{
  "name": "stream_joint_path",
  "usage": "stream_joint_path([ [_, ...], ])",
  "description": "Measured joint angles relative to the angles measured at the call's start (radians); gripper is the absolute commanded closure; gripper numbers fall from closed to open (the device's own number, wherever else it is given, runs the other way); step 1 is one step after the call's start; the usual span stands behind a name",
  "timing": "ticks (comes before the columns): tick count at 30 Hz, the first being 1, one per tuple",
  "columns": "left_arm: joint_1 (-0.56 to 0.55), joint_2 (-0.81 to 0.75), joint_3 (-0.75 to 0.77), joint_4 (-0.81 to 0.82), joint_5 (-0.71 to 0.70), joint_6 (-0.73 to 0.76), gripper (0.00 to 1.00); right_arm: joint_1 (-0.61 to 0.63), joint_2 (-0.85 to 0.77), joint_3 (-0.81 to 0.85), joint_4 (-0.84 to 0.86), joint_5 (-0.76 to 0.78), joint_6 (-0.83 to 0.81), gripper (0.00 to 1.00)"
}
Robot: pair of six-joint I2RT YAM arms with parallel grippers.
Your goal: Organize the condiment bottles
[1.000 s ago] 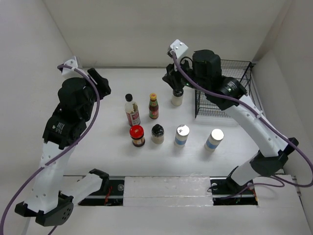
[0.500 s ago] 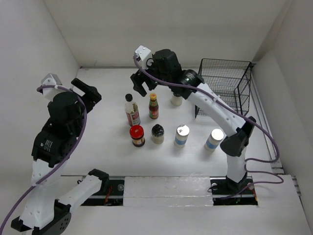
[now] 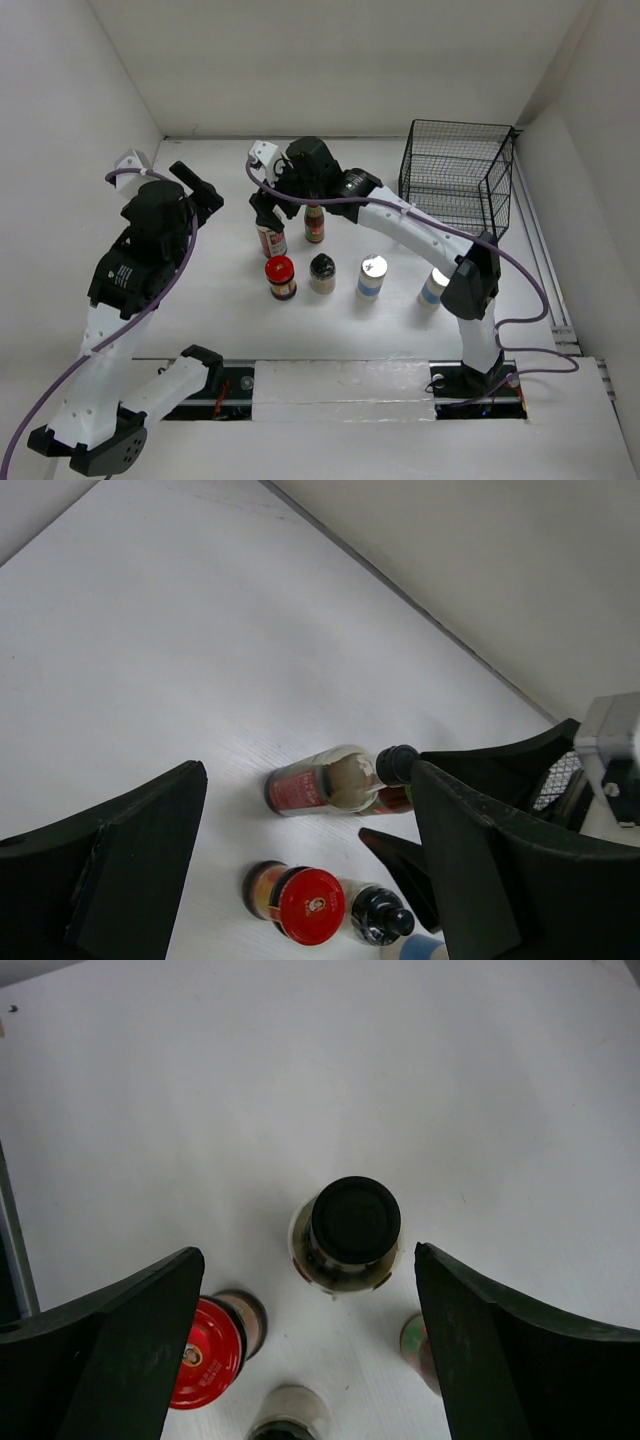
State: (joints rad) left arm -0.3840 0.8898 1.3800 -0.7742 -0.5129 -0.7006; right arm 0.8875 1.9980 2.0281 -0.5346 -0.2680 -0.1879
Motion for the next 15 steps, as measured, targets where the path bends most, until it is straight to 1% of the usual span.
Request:
stream_joint_path([
  [3, 0.000, 0.001, -0.006, 0.025, 0.010, -0.001, 0.22, -0.001, 0.001, -0.037, 0.049, -0.010, -0.004, 0.13],
  [4, 0.000, 0.003, -0.008, 0.031, 0.013, -0.001, 0.23, -0.002, 0.001, -0.049, 0.064, -0.009, -0.008, 0.13],
  [10, 0.000, 0.017, -0.012, 0.056, 0.039, 0.000, 0.24, -0.003, 0.005, -0.130, 0.201, -0.008, -0.020, 0.21],
  [11, 0.000, 0.019, -0.012, 0.060, 0.042, 0.000, 0.24, -0.003, 0.008, -0.137, 0.217, -0.008, -0.020, 0.23],
  [12, 0.000, 0.021, -0.012, 0.061, 0.043, 0.004, 0.26, -0.003, 0.011, -0.143, 0.235, -0.007, -0.022, 0.32],
  [15, 0.000, 0.029, -0.012, 0.066, 0.048, 0.008, 0.26, -0.004, 0.026, -0.145, 0.277, -0.015, -0.021, 0.46],
])
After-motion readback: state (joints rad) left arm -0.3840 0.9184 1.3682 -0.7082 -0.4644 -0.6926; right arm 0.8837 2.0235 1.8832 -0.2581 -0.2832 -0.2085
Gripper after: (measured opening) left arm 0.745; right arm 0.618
